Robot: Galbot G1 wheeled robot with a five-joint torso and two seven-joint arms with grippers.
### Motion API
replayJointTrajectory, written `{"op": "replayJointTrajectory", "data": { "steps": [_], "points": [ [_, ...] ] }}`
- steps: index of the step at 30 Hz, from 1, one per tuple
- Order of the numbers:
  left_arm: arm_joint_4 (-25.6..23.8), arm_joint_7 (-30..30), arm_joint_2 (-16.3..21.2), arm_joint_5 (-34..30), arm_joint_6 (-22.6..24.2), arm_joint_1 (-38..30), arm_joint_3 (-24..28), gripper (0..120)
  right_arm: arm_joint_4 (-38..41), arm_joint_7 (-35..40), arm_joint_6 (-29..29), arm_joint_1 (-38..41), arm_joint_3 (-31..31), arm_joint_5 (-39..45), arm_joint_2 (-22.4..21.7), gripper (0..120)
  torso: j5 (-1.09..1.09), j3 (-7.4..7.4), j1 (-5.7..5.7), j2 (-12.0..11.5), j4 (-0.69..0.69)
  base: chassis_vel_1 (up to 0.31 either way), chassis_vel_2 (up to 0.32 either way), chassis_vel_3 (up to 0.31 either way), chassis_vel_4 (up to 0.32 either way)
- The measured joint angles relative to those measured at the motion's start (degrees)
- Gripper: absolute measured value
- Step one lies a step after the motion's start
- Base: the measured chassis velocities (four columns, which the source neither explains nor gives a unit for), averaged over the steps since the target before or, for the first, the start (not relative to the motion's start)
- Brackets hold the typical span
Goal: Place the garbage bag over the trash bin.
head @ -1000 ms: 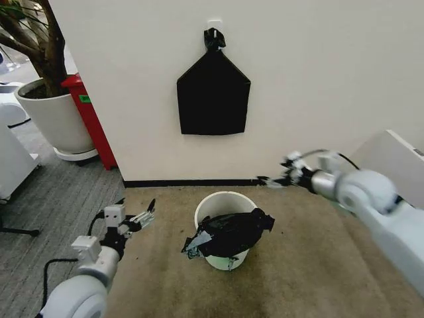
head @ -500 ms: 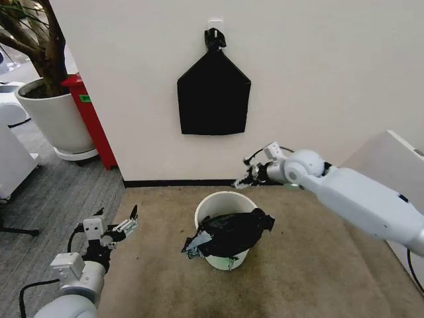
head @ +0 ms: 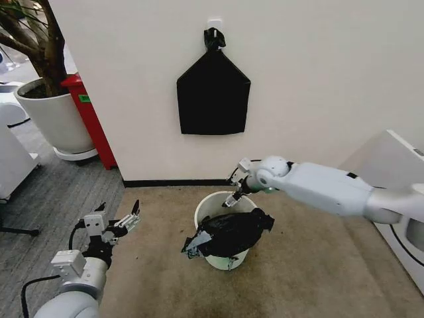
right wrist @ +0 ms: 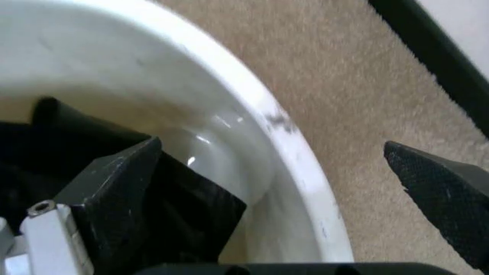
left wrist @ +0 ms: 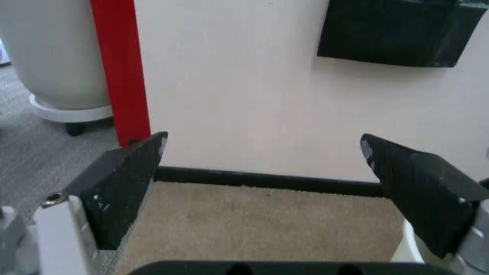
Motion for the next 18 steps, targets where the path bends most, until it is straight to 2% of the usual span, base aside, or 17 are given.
{"op": "replayJointTrajectory", "data": {
  "steps": [3, 4, 7, 10, 12, 15, 18],
  "points": [
    [0.06, 0.13, -0.28, 0.24, -0.36, 0.03, 0.23, 100, -0.07, -0.08, 0.0, 0.08, -0.24, 0.87, 0.02, 89, 0.0, -0.01, 0.0, 0.0, -0.03, 0.0, 0.0, 0.0, 0.0],
    [0.06, 0.13, -0.28, 0.24, -0.36, 0.03, 0.23, 100, -0.07, -0.08, 0.0, 0.08, -0.24, 0.87, 0.02, 89, 0.0, -0.01, 0.0, 0.0, -0.03, 0.0, 0.0, 0.0, 0.0],
    [0.5, 0.27, -0.54, 0.65, -0.8, -0.2, 0.91, 100, -1.1, -0.93, 0.01, 0.23, -0.63, 0.98, 0.4, 76, 0.0, -0.01, 0.0, 0.0, -0.01, 0.0, 0.0, 0.0, 0.0],
    [0.54, 0.63, -0.74, 0.78, -1.05, -0.3, 1.44, 100, -3.48, -2.69, 0.02, 0.2, -0.71, -0.86, 1.26, 63, 0.0, -0.01, 0.0, 0.0, -0.02, 0.0, 0.0, 0.0, 0.0],
    [0.58, 0.71, -0.81, 0.84, -1.14, -0.3, 1.51, 100, -4.25, -3.03, 0.02, 0.11, -0.59, -1.43, 1.57, 61, 0.0, -0.01, 0.0, 0.0, -0.02, 0.0, 0.0, 0.0, 0.0],
    [0.65, 0.9, -1.09, 1.03, -1.63, -0.26, 1.67, 100, -7.08, -4.52, 0.04, -0.21, -0.04, -3.61, 2.91, 46, 0.0, -0.01, 0.0, 0.0, 0.0, 0.0, 0.0, 0.0, 0.0],
    [0.65, 0.91, -1.1, 1.03, -2.02, -0.27, 1.58, 100, -8.26, -5.46, 0.05, -0.37, 0.14, -5.13, 3.32, 36, 0.0, -0.01, 0.0, 0.0, 0.0, 0.0, 0.0, 0.0, 0.0]
  ]
}}
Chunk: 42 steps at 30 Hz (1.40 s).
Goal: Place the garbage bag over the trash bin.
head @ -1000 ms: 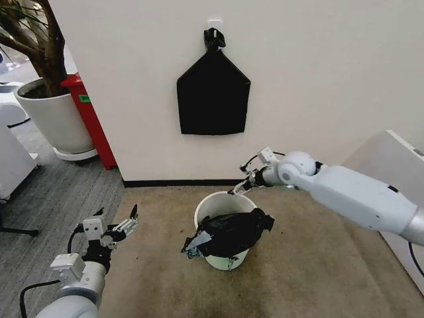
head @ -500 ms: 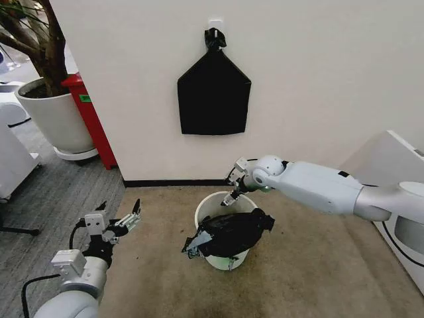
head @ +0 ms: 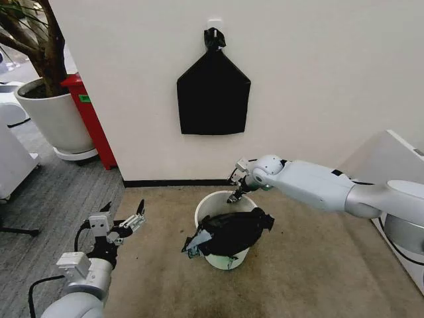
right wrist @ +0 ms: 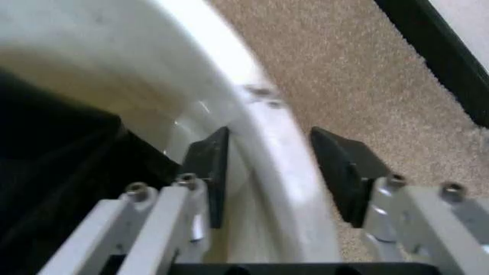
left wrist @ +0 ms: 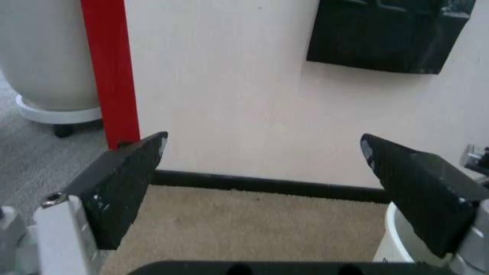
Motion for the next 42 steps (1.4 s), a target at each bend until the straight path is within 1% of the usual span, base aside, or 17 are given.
{"op": "replayJointTrajectory", "data": {
  "steps": [1, 5, 8, 15, 18, 23, 25, 27, 30, 31, 32, 34, 35, 37, 39, 41, 42],
  "points": [
    [0.0, 0.0, 0.0, 0.0, 0.0, 0.0, 0.0, 100, 0.0, 0.0, 0.0, 0.0, 0.0, 0.0, 0.0, 36, 0.0, 0.0, 0.0, 0.0, 0.0, 0.0, 0.0, 0.0, 0.0],
    [0.26, 0.01, 0.13, -0.06, -0.38, -0.33, -0.27, 100, 0.34, -0.39, 0.0, -0.77, 0.26, -1.09, 0.22, 16, 0.0, 0.0, 0.0, 0.0, -0.01, 0.0, 0.0, 0.0, 0.0],
    [0.37, 0.18, 0.25, -0.09, -0.44, -0.42, -0.27, 100, 1.5, -0.18, 0.0, -1.03, 0.76, -1.13, -0.06, 7, 0.02, 0.0, 0.0, 0.0, -0.01, 0.0, 0.0, 0.0, 0.0],
    [0.98, 0.51, 0.3, 0.47, -0.87, -0.49, 0.63, 100, 3.69, 0.45, -0.01, -1.02, 3.27, -1.69, -2.06, 0, 0.01, 0.0, 0.0, 0.0, 0.0, 0.0, 0.0, 0.0, 0.0],
    [1.16, 0.57, 0.3, 0.67, -0.89, -0.69, 1.31, 100, 4.67, 0.87, -0.01, -1.02, 4.63, -1.71, -3.22, 0, 0.01, 0.0, 0.0, 0.0, -0.01, 0.0, 0.0, 0.0, 0.0],
    [1.44, 0.57, 0.34, 0.75, -0.89, -1.08, 1.93, 100, 9.33, 5.89, -0.01, -2.56, 9.66, 2.06, -7.12, 0, 0.03, 0.0, 0.0, 0.0, -0.01, 0.0, 0.0, 0.0, 0.0],
    [1.5, 0.56, 0.34, 0.75, -0.89, -1.1, 1.98, 100, 10.07, 7.0, -0.01, -2.86, 10.17, 2.7, -7.68, 0, 0.03, 0.0, 0.0, 0.0, 0.0, 0.0, 0.0, 0.0, 0.0],
    [1.87, 0.56, 0.26, 0.84, -0.89, -1.38, 2.25, 100, 15.61, 18.14, -0.02, -4.74, 12.03, 9.51, -10.71, 0, 0.02, 0.0, 0.0, 0.0, -0.03, 0.0, 0.0, 0.0, 0.0],
    [2.48, 0.56, 0.06, 0.93, -0.89, -2.02, 2.84, 100, 21.76, 33.48, -0.02, -7.74, 15.59, 21.88, -12.15, 0, 0.01, -0.01, 0.0, 0.0, -0.05, 0.0, 0.0, 0.0, 0.0],
    [2.78, 0.57, 0.02, 1.03, -0.89, -2.32, 3.24, 100, 24.47, 42.19, -0.02, -9.61, 18.14, 28.51, -12.15, 0, 0.04, 0.0, -0.01, 0.0, -0.03, 0.0, 0.0, 0.0, 0.0],
    [2.78, 0.57, 0.02, 1.03, -0.89, -2.32, 3.24, 100, 24.47, 42.19, -0.02, -9.61, 18.14, 28.51, -12.15, 0, 0.04, 0.0, -0.01, 0.0, -0.03, 0.0, 0.0, 0.0, 0.0],
    [3.05, 0.57, 0.01, 1.13, -0.89, -2.68, 3.65, 100, 26.65, 50.64, -0.02, -11.31, 20.99, 35.49, -11.66, 0, 0.02, 0.0, 0.0, 0.0, 0.0, 0.0, 0.0, 0.0, 0.0],
    [3.17, 0.57, 0.02, 1.15, -0.89, -2.99, 3.98, 100, 28.69, 60.09, -0.01, -13.41, 24.74, 43.1, -10.66, 0, 0.0, -0.01, -0.01, 0.0, 0.01, 0.0, 0.0, 0.0, 0.0],
    [3.27, 0.57, 0.06, 1.13, -0.88, -3.36, 4.2, 100, 30.78, 71.0, 0.03, -16.14, 30.08, 51.01, -9.01, 0, 0.02, 0.0, 0.0, 0.0, 0.0, 0.0, 0.0, 0.0, 0.0],
    [3.41, 0.57, 0.21, 1.08, -0.88, -3.6, 4.25, 100, 32.74, 79.5, 0.19, -18.76, 34.71, 55.94, -7.39, 0, 0.0, -0.01, 0.0, 0.0, 0.0, 0.0, 0.0, 0.0, 0.0],
    [3.45, 0.56, 0.26, 1.07, -0.88, -3.62, 4.25, 100, 33.1, 80.68, 0.23, -19.14, 35.42, 56.53, -7.18, 0, 0.0, 0.0, 0.0, 0.0, 0.0, 0.0, 0.0, 0.0, 0.0],
    [3.57, 0.53, 0.39, 0.99, -0.87, -3.69, 4.25, 100, 34.61, 85.01, 0.8, -20.99, 37.8, 58.7, -6.55, 0, 0.01, 0.0, 0.0, 0.0, 0.01, 0.0, 0.0, 0.0, 0.0]
  ]
}}
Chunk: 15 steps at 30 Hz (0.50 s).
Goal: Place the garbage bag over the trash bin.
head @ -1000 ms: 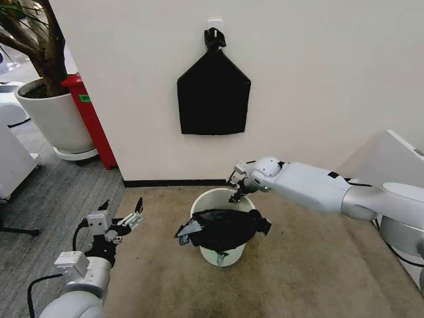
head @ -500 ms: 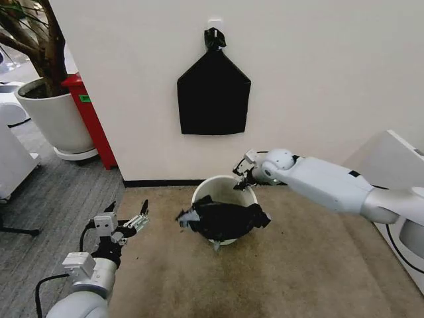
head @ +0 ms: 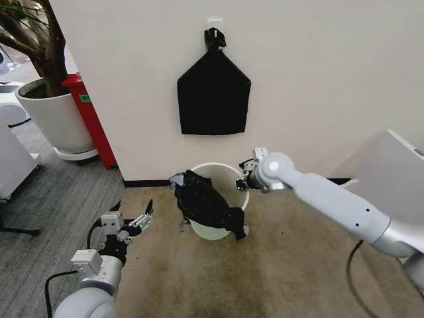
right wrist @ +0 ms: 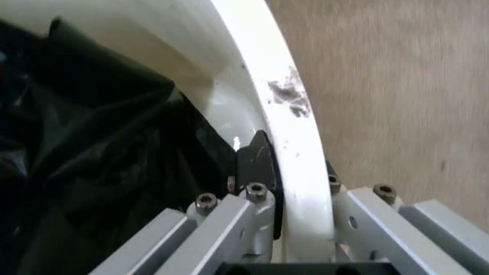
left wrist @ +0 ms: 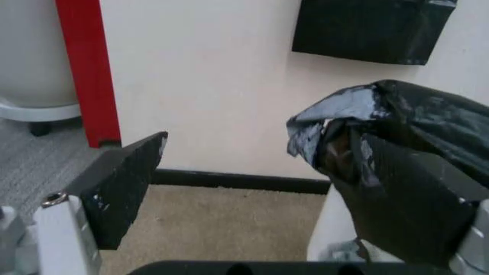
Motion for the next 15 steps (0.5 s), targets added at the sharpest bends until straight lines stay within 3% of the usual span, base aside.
{"op": "replayJointTrajectory", "data": {
  "steps": [5, 15],
  "points": [
    [0.41, -0.08, 0.21, -0.18, -0.12, -0.22, 0.1, 100, 6.96, 12.79, 10.63, -9.45, 7.41, 2.2, 1.76, 0, -0.01, 0.0, 0.0, 0.01, -0.02, 0.0, 0.0, 0.0, 0.0],
    [1.08, -0.28, 1.57, -0.55, -0.15, -1.19, 0.93, 100, 9.7, 18.59, 21.36, -18.22, 15.46, -1.05, 4.58, 0, 0.0, 0.0, 0.0, 0.01, -0.03, 0.0, 0.0, 0.0, 0.0]
  ]
}}
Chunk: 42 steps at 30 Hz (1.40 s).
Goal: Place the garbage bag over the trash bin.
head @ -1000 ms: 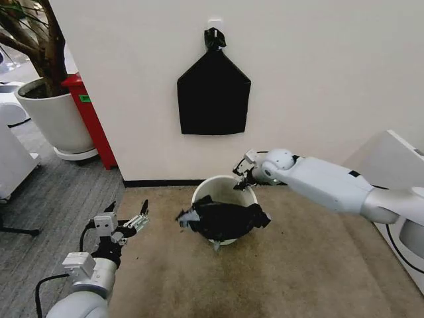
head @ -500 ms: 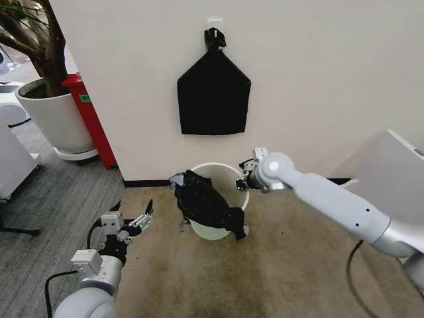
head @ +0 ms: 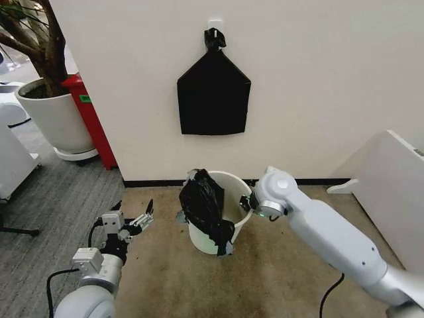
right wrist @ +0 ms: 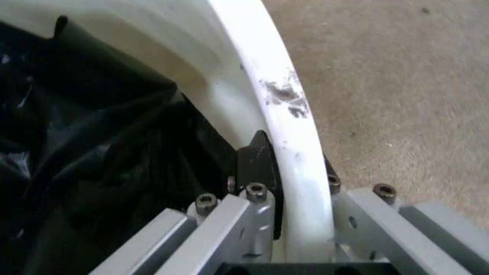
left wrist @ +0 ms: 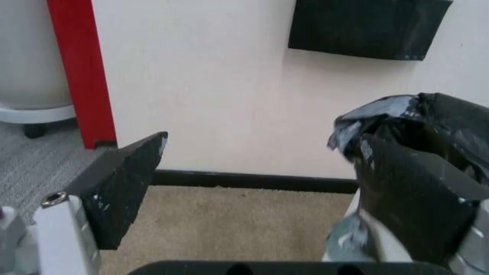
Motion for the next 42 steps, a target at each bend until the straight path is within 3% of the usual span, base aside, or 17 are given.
{"op": "replayJointTrajectory", "data": {
  "steps": [6, 16, 29, 32, 42],
  "points": [
    [1.16, -1.08, 0.56, -0.8, -0.01, -0.89, 0.76, 100, -0.93, 2.58, 3.74, -2.68, 0.33, -6.82, 1.49, 0, 0.0, 0.0, 0.0, 0.0, 0.01, 0.0, 0.0, 0.0, 0.0],
    [1.83, -1.73, 0.0, -0.81, 0.04, -1.24, 0.88, 100, -1.4, 2.67, 4.95, -4.84, -1.86, -11.88, 2.91, 0, 0.0, 0.0, 0.0, 0.0, 0.01, 0.0, 0.0, 0.0, 0.0],
    [1.11, -1.49, -0.93, -0.02, -0.52, -0.19, 0.67, 100, -3.43, 2.41, 5.14, -5.99, -2.48, -13.47, 3.89, 0, 0.0, 0.0, 0.0, 0.0, 0.0, 0.0, 0.0, 0.0, 0.0],
    [0.87, -1.44, -1.2, 0.15, -0.71, -0.06, 0.65, 100, -3.54, 2.29, 5.08, -6.21, -2.33, -13.35, 3.9, 15, 0.0, 0.0, 0.0, 0.0, 0.0, 0.0, 0.0, 0.0, 0.0],
    [-0.23, -1.84, -0.06, -0.63, -0.05, -0.32, 0.62, 100, 1.87, 2.16, 4.93, -7.38, -1.54, -13.37, 1.46, 46, 0.01, 0.0, 0.0, 0.0, 0.01, 0.0, 0.0, 0.0, 0.0]
  ]
}}
